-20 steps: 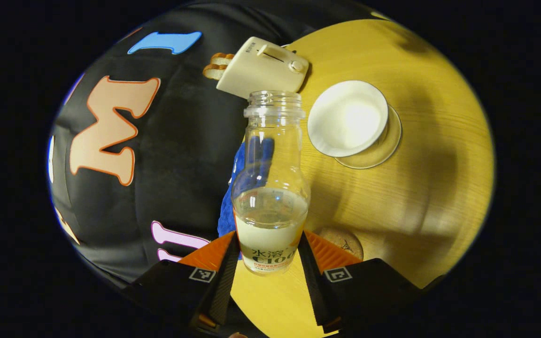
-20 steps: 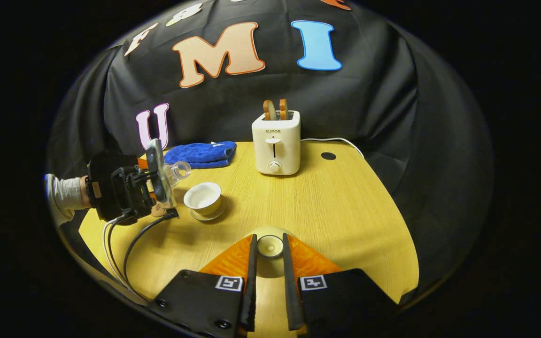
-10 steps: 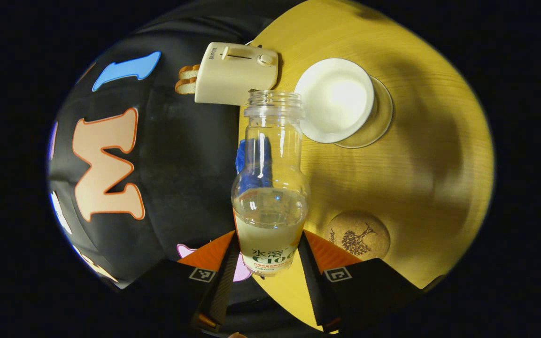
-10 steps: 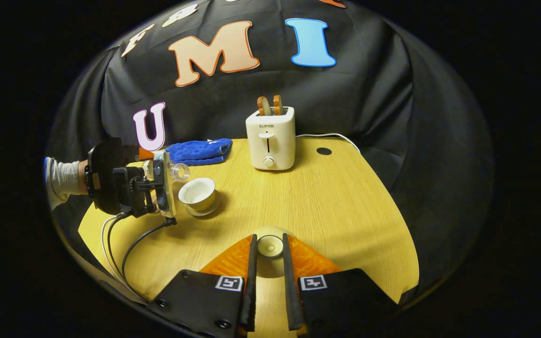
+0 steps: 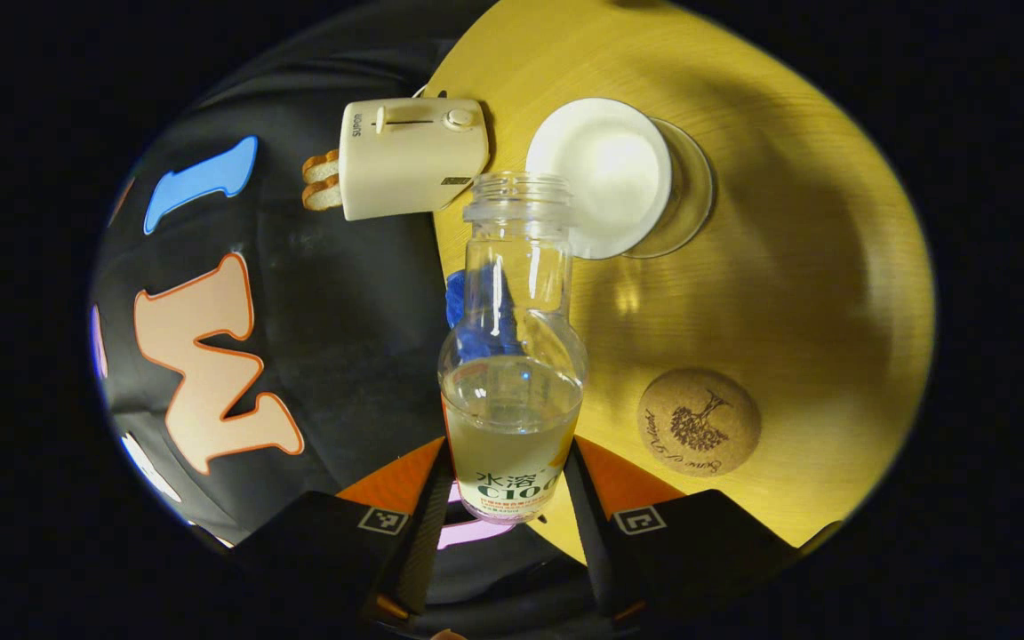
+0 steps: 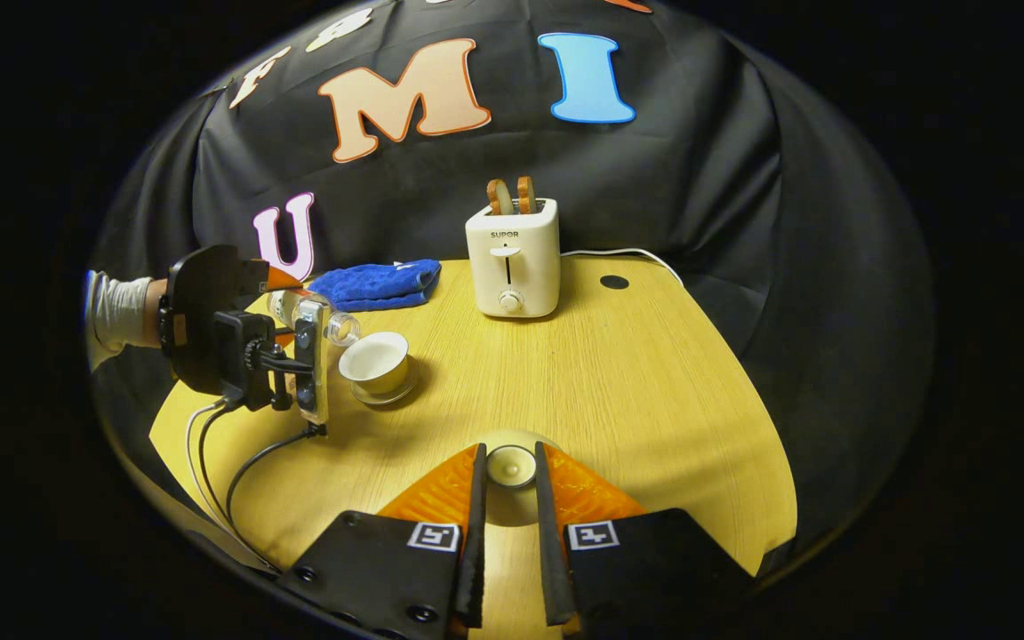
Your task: Open the teacup lid with one hand, grasp the water bottle and pour water into the teacup with the other hand; after pouring, place the water bottle on the coaster and then close the teacup lid.
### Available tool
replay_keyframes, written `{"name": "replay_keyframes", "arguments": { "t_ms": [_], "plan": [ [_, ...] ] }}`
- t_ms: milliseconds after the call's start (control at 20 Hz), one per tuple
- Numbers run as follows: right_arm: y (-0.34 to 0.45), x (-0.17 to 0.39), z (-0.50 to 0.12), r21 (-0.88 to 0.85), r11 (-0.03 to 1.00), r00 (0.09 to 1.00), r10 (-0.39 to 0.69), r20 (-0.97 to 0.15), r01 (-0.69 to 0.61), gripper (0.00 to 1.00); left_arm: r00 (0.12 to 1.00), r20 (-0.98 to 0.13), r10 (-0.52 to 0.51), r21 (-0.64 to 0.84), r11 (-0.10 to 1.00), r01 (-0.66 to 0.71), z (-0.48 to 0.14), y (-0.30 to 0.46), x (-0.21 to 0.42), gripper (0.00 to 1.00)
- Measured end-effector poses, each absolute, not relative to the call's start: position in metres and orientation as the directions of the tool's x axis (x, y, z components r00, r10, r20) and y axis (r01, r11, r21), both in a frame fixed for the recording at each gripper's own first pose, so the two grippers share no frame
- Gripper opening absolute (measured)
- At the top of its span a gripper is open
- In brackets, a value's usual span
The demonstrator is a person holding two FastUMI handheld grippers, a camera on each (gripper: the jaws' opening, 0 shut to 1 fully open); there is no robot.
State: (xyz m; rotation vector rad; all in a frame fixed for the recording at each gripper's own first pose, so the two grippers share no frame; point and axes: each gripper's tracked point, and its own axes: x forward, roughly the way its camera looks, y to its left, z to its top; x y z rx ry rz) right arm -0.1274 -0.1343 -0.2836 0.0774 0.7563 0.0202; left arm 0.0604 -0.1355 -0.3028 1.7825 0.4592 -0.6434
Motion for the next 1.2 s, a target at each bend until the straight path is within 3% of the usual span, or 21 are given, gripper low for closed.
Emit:
{"name": "replay_keyframes", "arguments": {
  "t_ms": [1200],
  "plan": [
    [-0.138,-0.127,-0.289,0.088,0.996,0.726,0.051,-0.686,0.014,0.29,0.841,-0.537,0.069,0.647,-0.606,0.463,-0.253,-0.141,0.087,0.70]
  ]
}}
